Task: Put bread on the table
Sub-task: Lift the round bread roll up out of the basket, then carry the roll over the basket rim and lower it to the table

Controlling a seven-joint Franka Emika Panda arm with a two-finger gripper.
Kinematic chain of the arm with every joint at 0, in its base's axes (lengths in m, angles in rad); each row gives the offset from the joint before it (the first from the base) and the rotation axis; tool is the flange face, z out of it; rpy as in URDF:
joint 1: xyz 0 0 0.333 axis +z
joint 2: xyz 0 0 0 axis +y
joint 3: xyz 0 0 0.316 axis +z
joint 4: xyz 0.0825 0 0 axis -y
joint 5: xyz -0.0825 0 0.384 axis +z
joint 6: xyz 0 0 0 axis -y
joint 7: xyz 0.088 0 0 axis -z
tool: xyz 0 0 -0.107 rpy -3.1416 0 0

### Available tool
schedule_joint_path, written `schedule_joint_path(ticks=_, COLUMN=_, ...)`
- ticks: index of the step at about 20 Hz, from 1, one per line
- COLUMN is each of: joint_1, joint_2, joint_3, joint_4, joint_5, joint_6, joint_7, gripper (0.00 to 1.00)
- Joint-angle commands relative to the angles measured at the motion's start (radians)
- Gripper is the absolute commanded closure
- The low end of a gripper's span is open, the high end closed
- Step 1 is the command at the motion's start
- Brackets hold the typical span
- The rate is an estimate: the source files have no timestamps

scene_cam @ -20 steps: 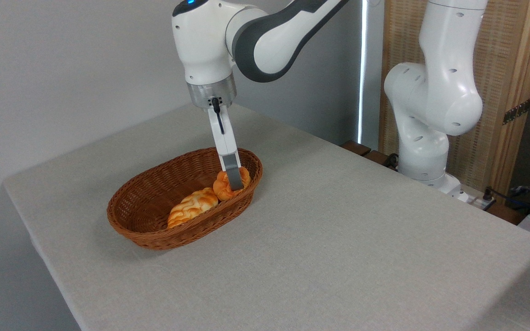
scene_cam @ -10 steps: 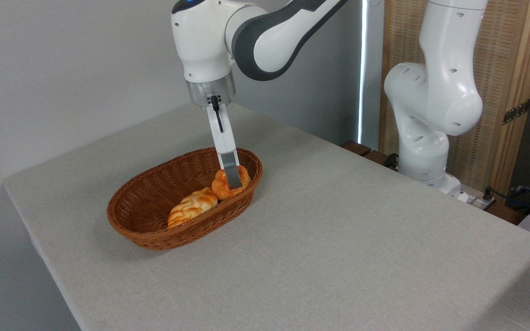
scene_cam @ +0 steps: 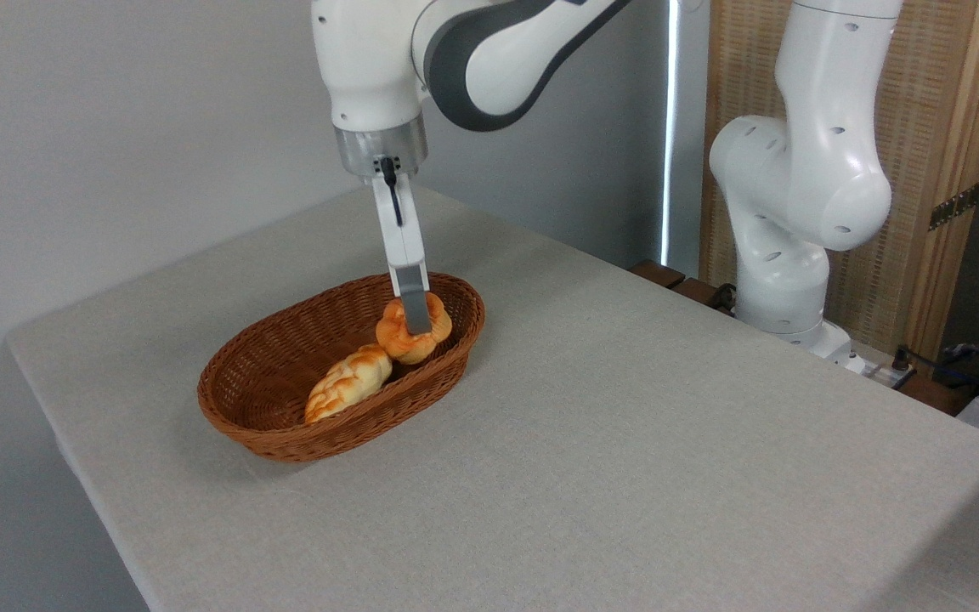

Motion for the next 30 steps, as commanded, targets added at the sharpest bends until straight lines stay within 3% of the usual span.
schedule_joint_path(ticks=1, joint_1=-0.003, joint_2=-0.009, joint_3=0.02, joint_4=0.057, joint_5=-0.022, joint_6=-0.08, joint_7=0.001, gripper=0.73)
schedule_joint_path(ticks=12, joint_1=0.011, joint_2=-0.008, joint_3=0.083, joint_4=0.173, joint_5=-0.028, joint_6=-0.125, joint_7=-0.002, gripper=0.73)
schedule_joint_path(ticks=15, joint_1=0.027, joint_2=-0.008, joint_3=0.132, joint_4=0.188, joint_5=-0.027, joint_6=-0.124, joint_7=0.001, gripper=0.72)
schedule_joint_path(ticks=19, joint_1=0.114, joint_2=-0.004, joint_3=0.149, joint_4=0.194, joint_5=-0.027, joint_6=-0.11, joint_7=0.013, gripper=0.71)
schedule_joint_path(ticks=20, joint_1=0.154, joint_2=0.005, joint_3=0.149, joint_4=0.194, joint_5=-0.025, joint_6=-0.101, joint_7=0.015, gripper=0.71)
schedule_joint_path(ticks=25, joint_1=0.211, joint_2=0.084, joint_3=0.149, joint_4=0.194, joint_5=-0.022, joint_6=0.031, joint_7=0.015, gripper=0.64)
schedule_joint_path(ticks=30, joint_1=0.214, joint_2=0.206, joint_3=0.141, joint_4=0.196, joint_5=0.038, joint_6=0.203, joint_7=0.012, gripper=0.63)
